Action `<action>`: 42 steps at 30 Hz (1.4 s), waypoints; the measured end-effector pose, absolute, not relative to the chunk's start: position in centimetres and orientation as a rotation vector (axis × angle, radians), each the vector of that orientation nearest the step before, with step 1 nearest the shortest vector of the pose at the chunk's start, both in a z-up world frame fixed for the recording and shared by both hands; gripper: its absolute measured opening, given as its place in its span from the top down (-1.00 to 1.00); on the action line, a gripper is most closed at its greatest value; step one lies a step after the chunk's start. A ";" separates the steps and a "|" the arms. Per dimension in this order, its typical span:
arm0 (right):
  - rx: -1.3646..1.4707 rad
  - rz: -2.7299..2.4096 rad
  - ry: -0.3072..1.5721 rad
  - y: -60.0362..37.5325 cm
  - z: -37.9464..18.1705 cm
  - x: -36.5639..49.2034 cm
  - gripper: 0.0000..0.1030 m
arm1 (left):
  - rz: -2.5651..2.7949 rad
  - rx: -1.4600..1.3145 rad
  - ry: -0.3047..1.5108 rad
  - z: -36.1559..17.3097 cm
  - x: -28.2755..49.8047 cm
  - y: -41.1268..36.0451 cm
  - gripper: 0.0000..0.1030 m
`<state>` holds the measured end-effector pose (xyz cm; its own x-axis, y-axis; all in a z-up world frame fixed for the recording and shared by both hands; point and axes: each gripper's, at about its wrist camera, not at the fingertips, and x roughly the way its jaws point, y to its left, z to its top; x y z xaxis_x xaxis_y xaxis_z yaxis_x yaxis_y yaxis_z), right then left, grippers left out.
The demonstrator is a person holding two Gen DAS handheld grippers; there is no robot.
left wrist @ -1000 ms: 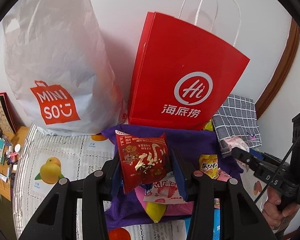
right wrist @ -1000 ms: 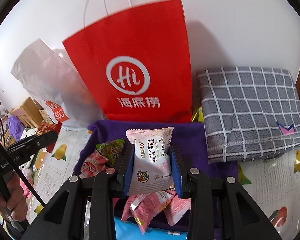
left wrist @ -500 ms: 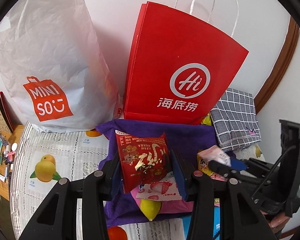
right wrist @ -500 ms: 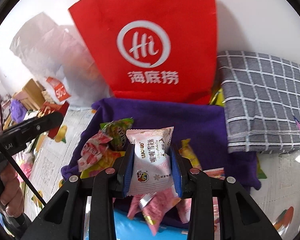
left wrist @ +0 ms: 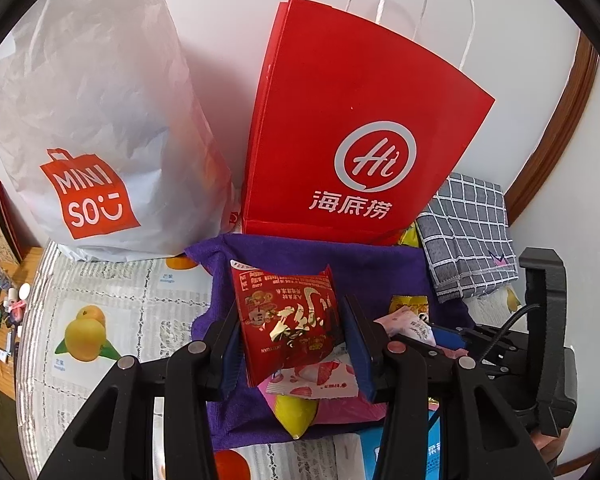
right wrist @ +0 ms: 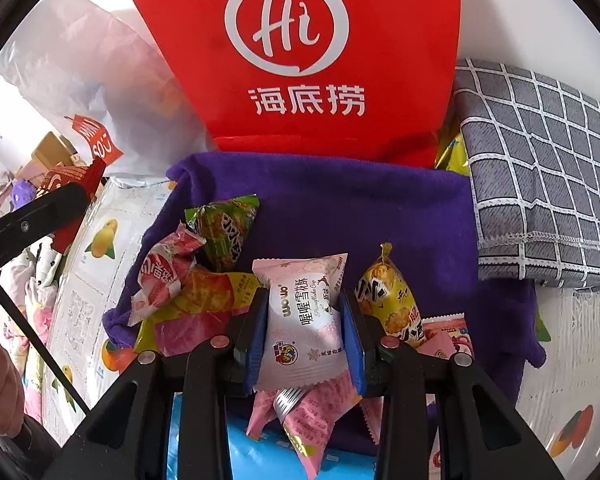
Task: Organize snacks
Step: 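Lower both packets onto the purple towel and open both grippers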
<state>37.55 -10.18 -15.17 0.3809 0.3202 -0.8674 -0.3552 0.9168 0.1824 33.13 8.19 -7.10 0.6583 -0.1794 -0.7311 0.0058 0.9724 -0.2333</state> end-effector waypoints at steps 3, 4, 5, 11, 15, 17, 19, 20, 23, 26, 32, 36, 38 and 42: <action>-0.052 0.430 1.108 -9.9 -15.6 37.5 0.30 | -0.113 -0.219 0.855 -7.3 33.3 8.0 0.16; -0.056 0.428 1.112 -9.8 -15.7 37.5 0.30 | -0.115 -0.219 0.858 -7.4 33.3 8.0 0.16; -0.061 0.421 1.120 -9.8 -16.0 37.6 0.30 | -0.117 -0.217 0.860 -7.4 33.3 7.9 0.16; -0.072 0.406 1.133 -9.6 -16.4 37.8 0.27 | -0.131 -0.220 0.876 -7.8 33.6 7.6 0.16; -0.043 0.406 1.134 -9.9 -16.0 37.9 0.20 | -0.142 -0.217 0.887 -8.1 33.9 7.2 0.16; -0.039 0.404 1.124 -10.0 -15.6 37.9 0.17 | -0.147 -0.214 0.892 -8.2 34.0 7.0 0.16; -0.038 0.402 1.114 -10.1 -15.2 37.7 0.17 | -0.149 -0.215 0.901 -8.4 34.1 6.8 0.16; -0.035 0.407 1.109 -10.2 -14.9 37.6 0.16 | -0.153 -0.216 0.905 -8.5 34.2 6.7 0.16; -0.041 0.414 1.080 -10.6 -13.7 37.0 0.16 | -0.180 -0.230 0.911 -8.7 34.3 6.4 0.16; -0.054 0.413 1.029 -11.2 -12.1 36.3 0.16 | -0.214 -0.238 0.916 -8.9 34.4 5.8 0.16; -0.077 0.350 0.918 -13.5 -8.5 35.1 0.16 | -0.295 -0.254 0.942 -10.1 34.8 3.6 0.16; -0.048 0.308 0.880 -15.3 -7.1 34.9 0.16 | -0.326 -0.269 0.973 -11.5 35.3 2.3 0.16; -0.031 0.303 0.877 -15.8 -6.9 34.9 0.16 | -0.331 -0.271 0.989 -12.1 35.6 1.8 0.16; -0.026 0.305 0.883 -15.8 -7.0 35.0 0.16 | -0.320 -0.281 1.003 -13.0 36.0 1.3 0.15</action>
<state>35.05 -15.79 -7.02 0.5943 0.2512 -0.7640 -0.2729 0.9566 0.1022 35.99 1.32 -12.99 0.4984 -0.3880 -0.7753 0.1332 0.9179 -0.3737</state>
